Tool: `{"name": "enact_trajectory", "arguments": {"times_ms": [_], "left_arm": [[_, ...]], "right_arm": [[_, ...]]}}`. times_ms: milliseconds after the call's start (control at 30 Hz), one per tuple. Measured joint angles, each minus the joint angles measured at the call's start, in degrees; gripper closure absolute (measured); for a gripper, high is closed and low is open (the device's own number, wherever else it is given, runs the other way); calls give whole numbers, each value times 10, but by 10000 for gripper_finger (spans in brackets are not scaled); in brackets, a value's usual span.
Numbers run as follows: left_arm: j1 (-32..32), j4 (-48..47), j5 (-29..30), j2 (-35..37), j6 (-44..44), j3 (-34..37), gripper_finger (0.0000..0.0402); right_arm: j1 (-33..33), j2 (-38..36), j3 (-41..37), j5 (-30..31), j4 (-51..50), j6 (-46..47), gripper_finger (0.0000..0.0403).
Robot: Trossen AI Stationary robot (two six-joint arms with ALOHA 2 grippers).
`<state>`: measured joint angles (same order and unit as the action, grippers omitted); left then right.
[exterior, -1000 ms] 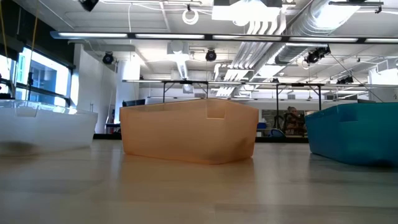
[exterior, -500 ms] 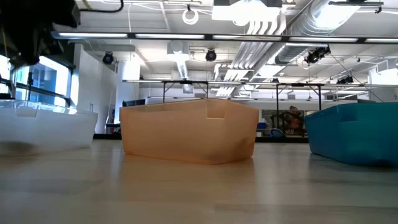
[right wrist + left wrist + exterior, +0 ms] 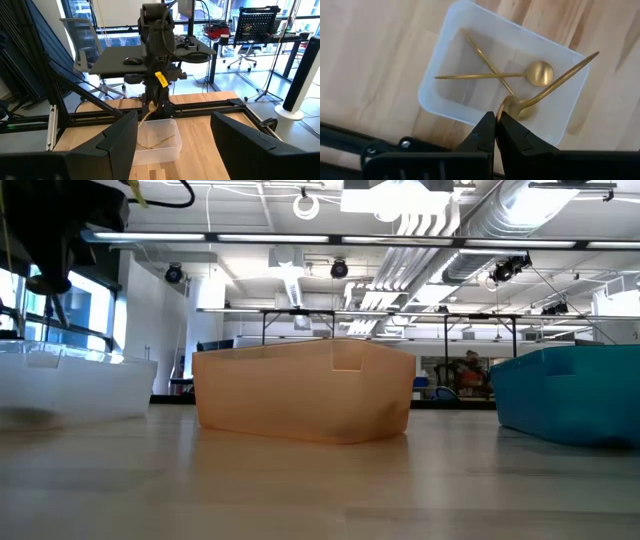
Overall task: Sort silverware by color (type)
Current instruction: Put the left gold spoon into the transparent bin
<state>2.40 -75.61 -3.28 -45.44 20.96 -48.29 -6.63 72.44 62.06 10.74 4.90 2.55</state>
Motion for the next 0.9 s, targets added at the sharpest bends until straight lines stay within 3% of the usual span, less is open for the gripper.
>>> {"name": "enact_trajectory", "arguments": {"times_ms": [233,900], "left_arm": [[40,-54,-5,-25,-61,-14,402],[78,-11,-9,-131,-189,-14,402]], "right_arm": [[0,0,0,0,-20,0,167],[0,0,0,0,-26,21,167]]}}
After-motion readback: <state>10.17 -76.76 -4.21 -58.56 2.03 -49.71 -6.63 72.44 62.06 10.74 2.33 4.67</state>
